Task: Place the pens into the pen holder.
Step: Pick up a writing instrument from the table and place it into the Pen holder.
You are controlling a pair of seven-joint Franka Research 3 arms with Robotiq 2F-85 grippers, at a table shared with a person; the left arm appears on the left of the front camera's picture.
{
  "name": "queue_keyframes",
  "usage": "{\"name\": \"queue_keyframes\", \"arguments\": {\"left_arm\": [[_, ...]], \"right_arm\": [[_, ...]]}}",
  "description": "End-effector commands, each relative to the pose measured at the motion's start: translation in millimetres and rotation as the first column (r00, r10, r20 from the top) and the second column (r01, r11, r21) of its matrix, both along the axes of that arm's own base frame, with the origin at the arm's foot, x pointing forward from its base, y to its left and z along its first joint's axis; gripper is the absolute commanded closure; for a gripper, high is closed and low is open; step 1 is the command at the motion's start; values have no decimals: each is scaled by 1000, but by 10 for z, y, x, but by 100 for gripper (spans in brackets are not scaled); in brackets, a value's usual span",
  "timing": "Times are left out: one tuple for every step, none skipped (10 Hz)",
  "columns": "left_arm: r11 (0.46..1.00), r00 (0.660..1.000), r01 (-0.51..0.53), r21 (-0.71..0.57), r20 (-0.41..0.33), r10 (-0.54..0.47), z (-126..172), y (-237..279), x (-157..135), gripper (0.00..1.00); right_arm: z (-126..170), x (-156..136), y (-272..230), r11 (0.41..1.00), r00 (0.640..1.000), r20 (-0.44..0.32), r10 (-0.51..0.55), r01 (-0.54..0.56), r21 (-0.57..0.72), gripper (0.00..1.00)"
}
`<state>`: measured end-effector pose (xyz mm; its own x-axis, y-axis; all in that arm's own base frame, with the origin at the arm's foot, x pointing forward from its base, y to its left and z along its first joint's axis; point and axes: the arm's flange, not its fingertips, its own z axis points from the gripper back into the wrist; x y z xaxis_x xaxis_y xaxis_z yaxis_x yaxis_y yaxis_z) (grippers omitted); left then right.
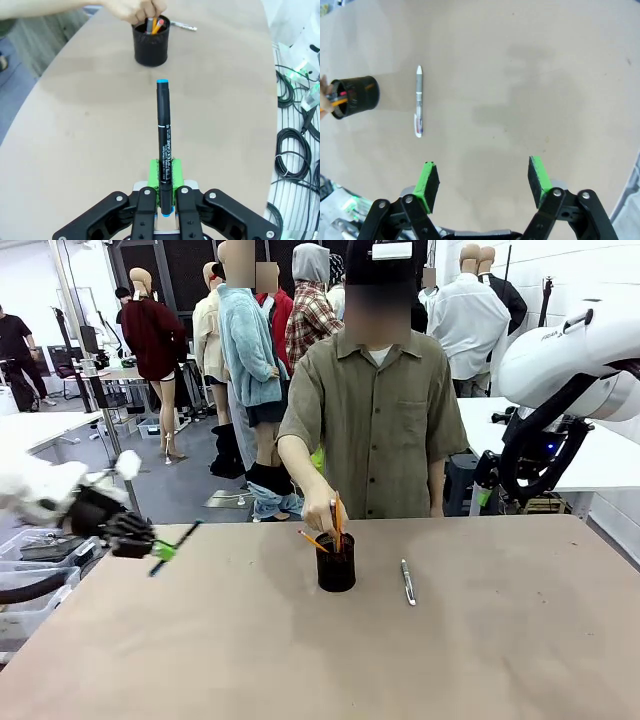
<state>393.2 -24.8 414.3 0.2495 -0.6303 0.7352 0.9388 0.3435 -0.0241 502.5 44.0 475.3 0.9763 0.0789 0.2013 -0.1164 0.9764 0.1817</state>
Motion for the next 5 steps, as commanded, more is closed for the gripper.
{"name": "queue_keyframes", "arguments": {"left_arm": [[995, 995, -94, -39, 33, 95, 143, 278, -416, 100], [992, 992, -90, -87, 79, 97, 147, 355, -525, 100], [990, 990, -89, -106, 102, 100, 141, 380, -564, 100], [989, 991, -63, -135, 112, 79, 125, 367, -578, 100], [987, 991, -36, -155, 124, 55, 139, 388, -560, 100]], "right_arm": [[-22, 14, 3, 1000, 1000, 16, 13, -13, 20, 11], [-22, 14, 3, 1000, 1000, 16, 13, -13, 20, 11], [-22, 14, 3, 1000, 1000, 16, 13, -13, 20, 11], [-22, 14, 3, 1000, 1000, 16, 13, -13, 20, 11], [-22, 14, 3, 1000, 1000, 16, 13, -13, 20, 11]]}}
